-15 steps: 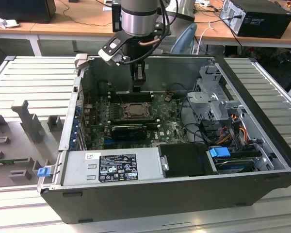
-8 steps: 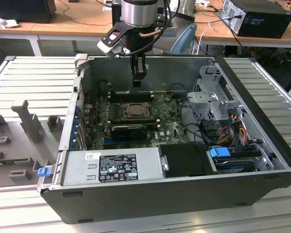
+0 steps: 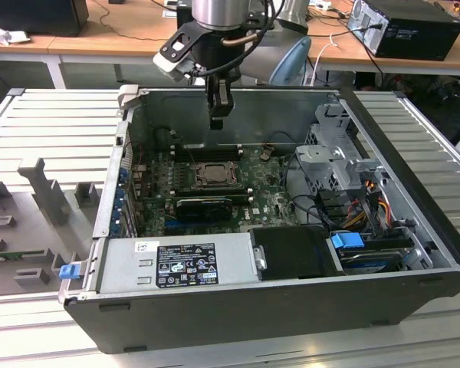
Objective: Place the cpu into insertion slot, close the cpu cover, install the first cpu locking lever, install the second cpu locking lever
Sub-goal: 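Install the first cpu locking lever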
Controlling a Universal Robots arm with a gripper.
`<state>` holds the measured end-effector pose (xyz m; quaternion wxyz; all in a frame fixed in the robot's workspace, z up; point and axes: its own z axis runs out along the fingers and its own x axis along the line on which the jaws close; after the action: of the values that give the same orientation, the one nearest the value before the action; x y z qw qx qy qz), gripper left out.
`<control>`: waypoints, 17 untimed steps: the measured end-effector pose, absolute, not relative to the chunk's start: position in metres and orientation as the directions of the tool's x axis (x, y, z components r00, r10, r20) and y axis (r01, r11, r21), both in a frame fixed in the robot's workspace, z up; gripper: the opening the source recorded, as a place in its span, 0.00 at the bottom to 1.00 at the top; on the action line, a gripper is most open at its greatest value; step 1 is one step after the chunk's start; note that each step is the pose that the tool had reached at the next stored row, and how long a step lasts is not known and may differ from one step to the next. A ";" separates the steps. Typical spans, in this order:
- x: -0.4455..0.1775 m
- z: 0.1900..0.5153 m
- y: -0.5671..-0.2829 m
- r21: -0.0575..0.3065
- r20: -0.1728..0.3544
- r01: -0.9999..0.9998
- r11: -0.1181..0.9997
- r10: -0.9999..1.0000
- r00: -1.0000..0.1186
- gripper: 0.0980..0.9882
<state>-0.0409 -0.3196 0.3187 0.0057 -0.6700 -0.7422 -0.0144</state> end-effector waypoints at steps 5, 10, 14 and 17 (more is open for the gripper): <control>-0.042 0.312 -0.320 0.014 0.028 0.991 0.133 0.991 -0.133 0.01; -0.042 0.310 -0.320 0.014 0.028 0.981 0.193 0.981 -0.193 0.01; -0.042 0.308 -0.320 0.014 0.028 0.972 0.236 0.971 -0.236 0.01; -0.042 0.308 -0.320 0.014 0.028 0.966 0.259 0.965 -0.259 0.01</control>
<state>-0.0419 -0.3205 0.3077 0.0070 -0.6085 -0.7934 -0.0140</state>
